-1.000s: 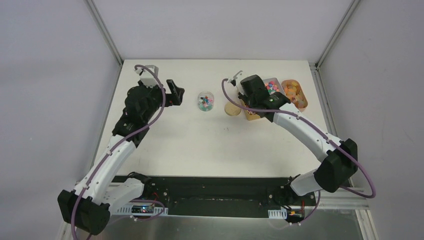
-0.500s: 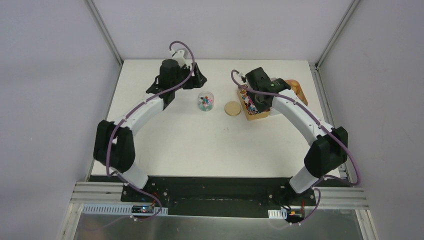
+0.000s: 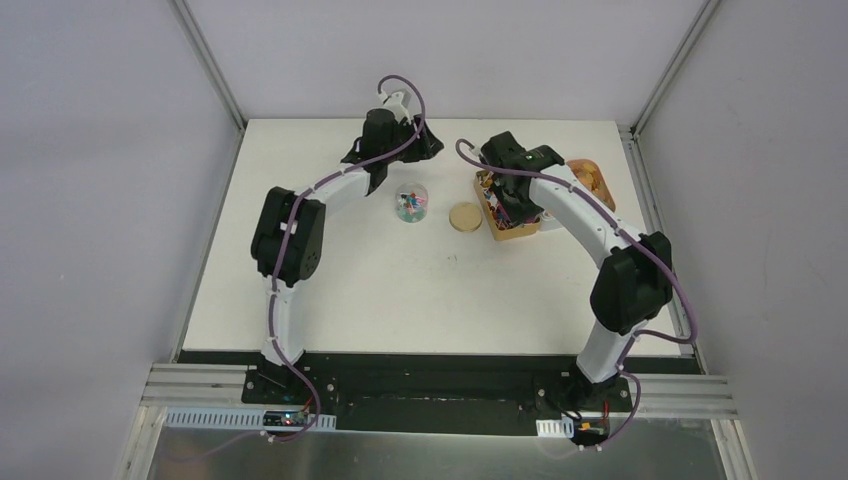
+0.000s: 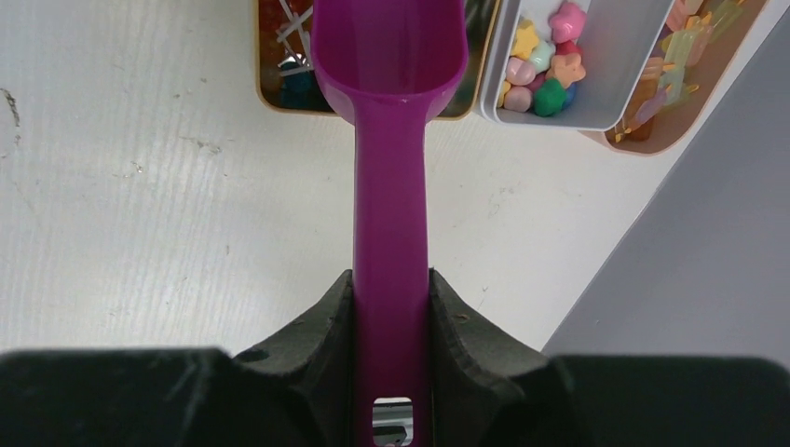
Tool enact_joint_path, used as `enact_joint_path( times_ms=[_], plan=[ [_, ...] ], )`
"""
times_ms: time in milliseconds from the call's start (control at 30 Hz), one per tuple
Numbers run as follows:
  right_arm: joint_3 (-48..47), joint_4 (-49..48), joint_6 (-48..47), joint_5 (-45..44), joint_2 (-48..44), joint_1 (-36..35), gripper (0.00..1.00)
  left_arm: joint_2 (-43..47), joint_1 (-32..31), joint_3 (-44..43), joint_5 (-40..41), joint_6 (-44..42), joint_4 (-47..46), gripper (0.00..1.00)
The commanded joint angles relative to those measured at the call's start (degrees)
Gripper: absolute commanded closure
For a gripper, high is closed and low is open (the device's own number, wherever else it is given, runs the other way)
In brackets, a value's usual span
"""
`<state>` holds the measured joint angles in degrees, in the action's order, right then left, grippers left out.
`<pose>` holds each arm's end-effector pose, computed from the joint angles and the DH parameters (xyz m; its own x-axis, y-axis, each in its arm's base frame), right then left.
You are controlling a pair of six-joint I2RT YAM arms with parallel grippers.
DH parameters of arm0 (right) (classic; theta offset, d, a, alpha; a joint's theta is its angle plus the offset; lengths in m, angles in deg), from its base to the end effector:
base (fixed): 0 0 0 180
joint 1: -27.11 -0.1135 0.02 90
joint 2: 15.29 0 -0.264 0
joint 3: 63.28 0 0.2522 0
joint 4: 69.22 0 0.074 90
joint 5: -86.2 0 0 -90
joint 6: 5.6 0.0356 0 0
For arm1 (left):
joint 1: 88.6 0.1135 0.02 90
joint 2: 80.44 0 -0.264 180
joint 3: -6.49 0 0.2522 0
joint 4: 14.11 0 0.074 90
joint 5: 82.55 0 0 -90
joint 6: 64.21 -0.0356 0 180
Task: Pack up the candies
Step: Scoop the fake candies from the storage box.
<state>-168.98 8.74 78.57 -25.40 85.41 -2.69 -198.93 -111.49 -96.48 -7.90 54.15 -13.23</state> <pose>0.3117 0.1634 0.2925 -0.7880 -0.5601 -0.2558 -0.4508 0.8077 -0.3799 0.4504 -0.2004 0.2475 -0.5182 -0.2784 -0.8087 0.4124 0.7470 -0.5215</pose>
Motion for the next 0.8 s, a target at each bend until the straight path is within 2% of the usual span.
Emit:
enact_joint_path(
  times_ms=[0, 267, 500, 767],
  plan=[
    [-3.0, 3.0, 1.9, -2.0, 0.4, 0.7, 1.00, -4.1, -0.2, -6.0, -4.0, 3.6, -5.0, 0.48],
    [-2.1, 4.6, 2.5, -4.0, 0.8, 1.6, 1.00, -11.8, -1.0, -11.2, -5.5, 7.7, -7.5, 0.54],
    [-1.5, 3.5, 1.6, -2.3, -1.7, 2.0, 1.00, -18.0, -3.1, -15.6, -6.2, 10.2, -10.0, 0.57],
    [-0.6, 4.6, 0.7, -1.4, -2.3, 2.5, 1.00, -22.1, -4.0, -17.0, -7.3, 13.5, -13.5, 0.60]
  ],
)
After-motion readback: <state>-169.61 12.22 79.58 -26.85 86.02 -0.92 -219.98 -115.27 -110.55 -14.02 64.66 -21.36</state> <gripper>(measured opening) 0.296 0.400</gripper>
